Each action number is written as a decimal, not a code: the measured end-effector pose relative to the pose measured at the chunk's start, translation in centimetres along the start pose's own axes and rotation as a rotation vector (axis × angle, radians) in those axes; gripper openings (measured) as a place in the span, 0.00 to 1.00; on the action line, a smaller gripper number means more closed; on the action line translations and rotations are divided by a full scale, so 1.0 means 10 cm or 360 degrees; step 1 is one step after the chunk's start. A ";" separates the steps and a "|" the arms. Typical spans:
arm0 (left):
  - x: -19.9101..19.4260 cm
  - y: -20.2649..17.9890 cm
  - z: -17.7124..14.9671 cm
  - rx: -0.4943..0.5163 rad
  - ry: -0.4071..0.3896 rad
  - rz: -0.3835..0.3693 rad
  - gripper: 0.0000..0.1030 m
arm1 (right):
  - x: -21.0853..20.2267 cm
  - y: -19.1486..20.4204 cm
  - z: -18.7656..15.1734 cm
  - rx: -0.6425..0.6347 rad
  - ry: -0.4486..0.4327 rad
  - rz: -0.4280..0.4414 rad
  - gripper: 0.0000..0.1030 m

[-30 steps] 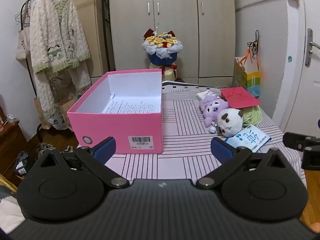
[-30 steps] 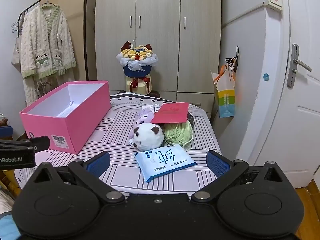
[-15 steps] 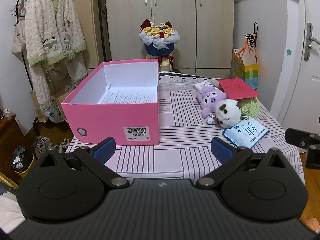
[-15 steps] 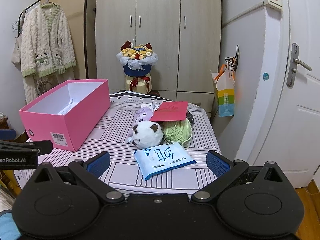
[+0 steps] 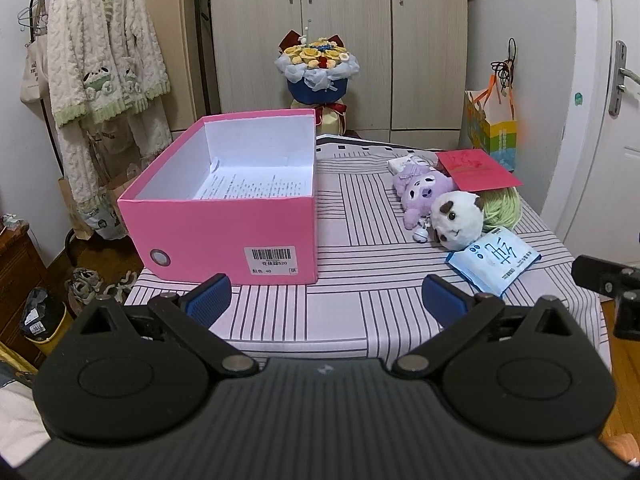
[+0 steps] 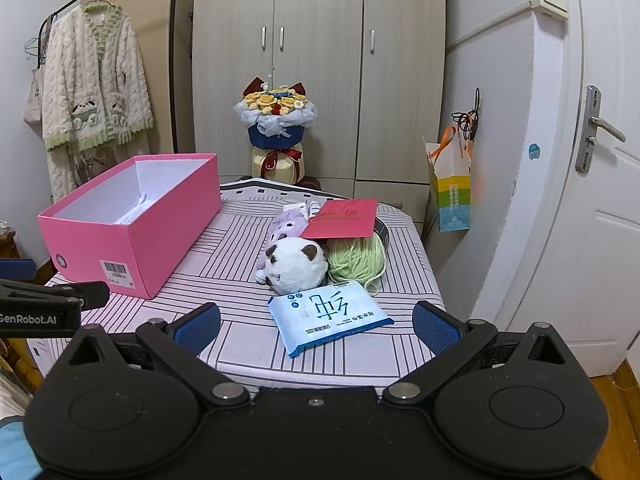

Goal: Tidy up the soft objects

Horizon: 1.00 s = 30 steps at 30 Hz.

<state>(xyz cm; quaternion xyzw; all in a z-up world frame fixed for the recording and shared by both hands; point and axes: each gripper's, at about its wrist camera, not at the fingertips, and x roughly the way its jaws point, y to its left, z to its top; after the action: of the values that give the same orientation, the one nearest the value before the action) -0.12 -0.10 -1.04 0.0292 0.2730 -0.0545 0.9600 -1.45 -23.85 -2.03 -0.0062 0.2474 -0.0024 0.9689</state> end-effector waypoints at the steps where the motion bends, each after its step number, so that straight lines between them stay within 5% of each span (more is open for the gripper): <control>1: 0.00 0.00 0.00 0.0000 -0.0002 0.0002 1.00 | 0.00 0.00 0.00 0.0000 -0.0001 0.0001 1.00; 30: -0.02 0.00 -0.04 0.0029 -0.0029 0.0022 1.00 | 0.01 0.01 -0.02 -0.0019 0.0003 0.0003 1.00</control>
<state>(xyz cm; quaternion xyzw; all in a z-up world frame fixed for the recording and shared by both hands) -0.46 -0.09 -1.26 0.0392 0.2636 -0.0504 0.9625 -1.46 -23.71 -2.24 -0.0118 0.2483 0.0000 0.9686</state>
